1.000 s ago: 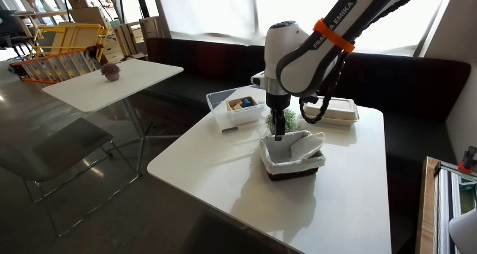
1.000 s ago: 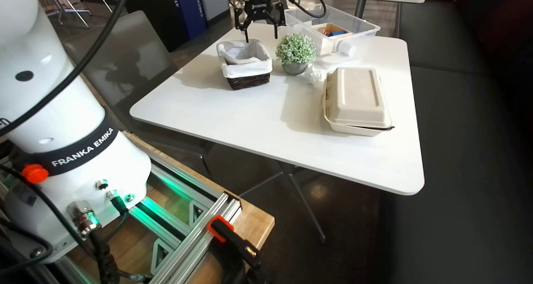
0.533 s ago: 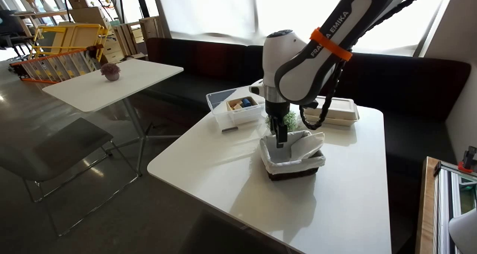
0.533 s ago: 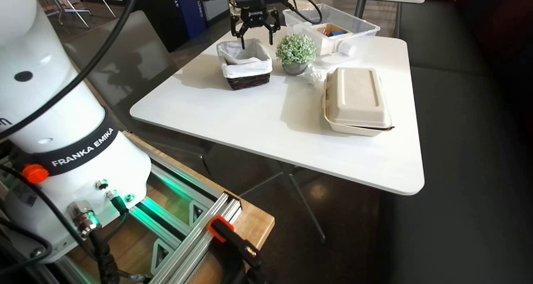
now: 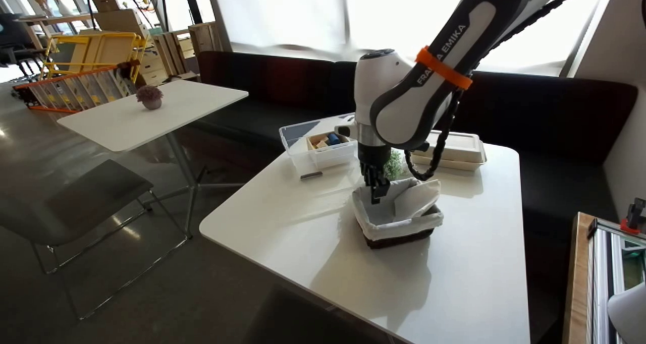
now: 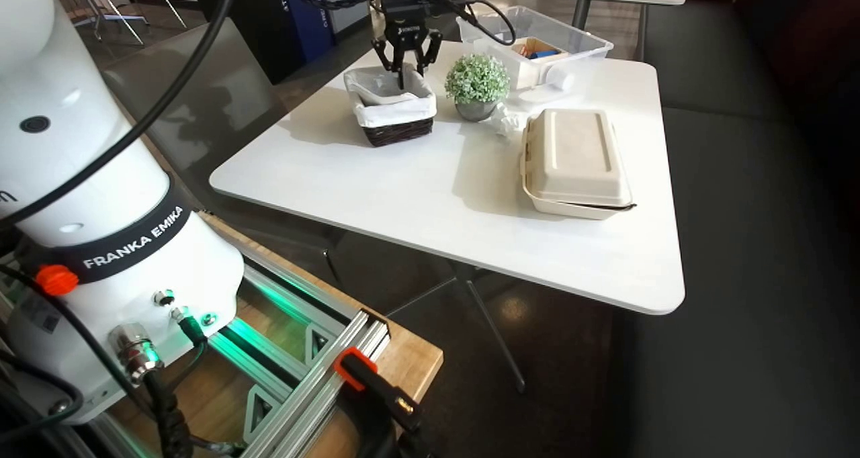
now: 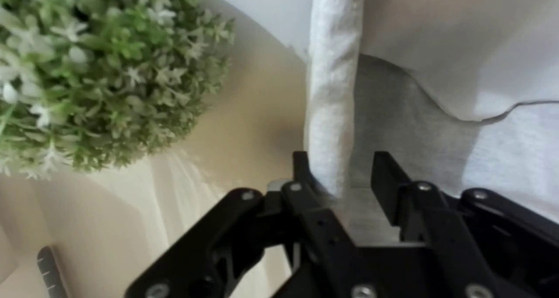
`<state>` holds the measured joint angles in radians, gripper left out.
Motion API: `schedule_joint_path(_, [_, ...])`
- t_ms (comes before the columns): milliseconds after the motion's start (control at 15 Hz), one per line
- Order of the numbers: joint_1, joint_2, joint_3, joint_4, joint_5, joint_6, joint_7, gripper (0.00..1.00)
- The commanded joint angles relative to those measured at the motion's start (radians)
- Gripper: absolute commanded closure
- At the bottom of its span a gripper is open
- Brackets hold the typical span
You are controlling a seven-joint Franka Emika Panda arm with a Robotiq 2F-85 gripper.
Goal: Move the basket to the bottom left corner of the table
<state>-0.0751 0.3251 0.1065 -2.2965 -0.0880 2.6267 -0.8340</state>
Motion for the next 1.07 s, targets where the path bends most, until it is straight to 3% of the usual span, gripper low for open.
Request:
schedule_joint_path(0, [-0.009,0.022,0.025,0.004,0.015,0.024,-0.051,0.89])
schedule_joint_path(67, [-0.008,0.02,0.03,0.001,0.025,0.025,-0.045,0.96])
schedule_joint_path(200, [-0.006,0.015,0.037,-0.001,0.039,0.016,-0.028,0.99])
schedule_joint_path(733, [-0.008,0.013,0.074,0.029,0.255,-0.049,0.136,0.96])
schedule_joint_path(933, [0.006,0.017,0.048,0.047,0.256,0.048,0.265,0.96])
schedule_joint_path(1000, [-0.007,0.008,0.062,0.029,0.226,0.015,0.205,0.85])
